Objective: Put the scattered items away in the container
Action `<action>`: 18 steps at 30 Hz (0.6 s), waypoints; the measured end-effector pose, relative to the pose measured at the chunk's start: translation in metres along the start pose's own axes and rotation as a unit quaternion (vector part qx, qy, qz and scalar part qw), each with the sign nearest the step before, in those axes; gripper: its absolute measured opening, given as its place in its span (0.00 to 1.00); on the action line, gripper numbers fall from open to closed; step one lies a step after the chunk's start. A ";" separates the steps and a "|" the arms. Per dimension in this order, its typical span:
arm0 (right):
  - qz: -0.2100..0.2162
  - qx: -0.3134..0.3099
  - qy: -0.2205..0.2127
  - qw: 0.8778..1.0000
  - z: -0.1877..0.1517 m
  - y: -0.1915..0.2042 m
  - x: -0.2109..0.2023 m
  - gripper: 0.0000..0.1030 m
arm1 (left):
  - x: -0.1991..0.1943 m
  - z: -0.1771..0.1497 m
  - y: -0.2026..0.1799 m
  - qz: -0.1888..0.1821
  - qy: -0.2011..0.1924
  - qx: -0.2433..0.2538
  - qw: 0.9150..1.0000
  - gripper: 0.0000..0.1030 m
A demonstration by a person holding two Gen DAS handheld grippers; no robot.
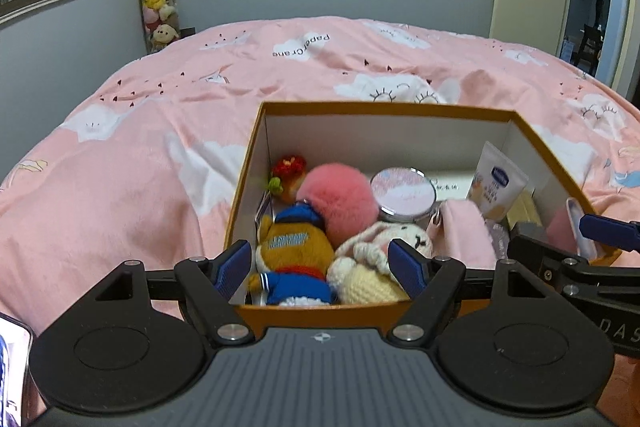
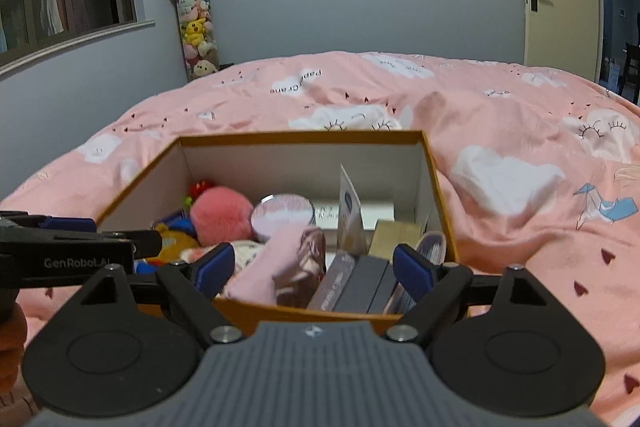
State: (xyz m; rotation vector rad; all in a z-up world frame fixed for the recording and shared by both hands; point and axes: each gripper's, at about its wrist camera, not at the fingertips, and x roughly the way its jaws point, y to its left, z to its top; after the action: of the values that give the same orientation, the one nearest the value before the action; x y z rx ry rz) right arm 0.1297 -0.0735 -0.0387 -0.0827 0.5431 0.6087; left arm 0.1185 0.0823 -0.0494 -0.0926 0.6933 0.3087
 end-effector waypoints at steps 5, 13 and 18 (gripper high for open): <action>0.007 -0.003 0.000 1.000 -0.008 0.002 0.003 0.90 | 0.004 -0.007 -0.004 0.005 -0.008 0.011 1.000 0.86; 0.006 -0.012 -0.008 1.000 -0.015 0.006 0.006 0.94 | 0.012 -0.011 -0.005 0.007 -0.004 0.003 1.000 0.87; 0.003 -0.016 -0.008 1.000 -0.016 0.007 0.008 0.95 | 0.016 -0.011 -0.002 0.003 0.000 -0.008 1.000 0.88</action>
State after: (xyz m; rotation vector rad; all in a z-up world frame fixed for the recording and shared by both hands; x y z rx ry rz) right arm 0.1239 -0.0670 -0.0561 -0.1070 0.5172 0.6234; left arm 0.1240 0.0818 -0.0686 -0.1061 0.6905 0.3211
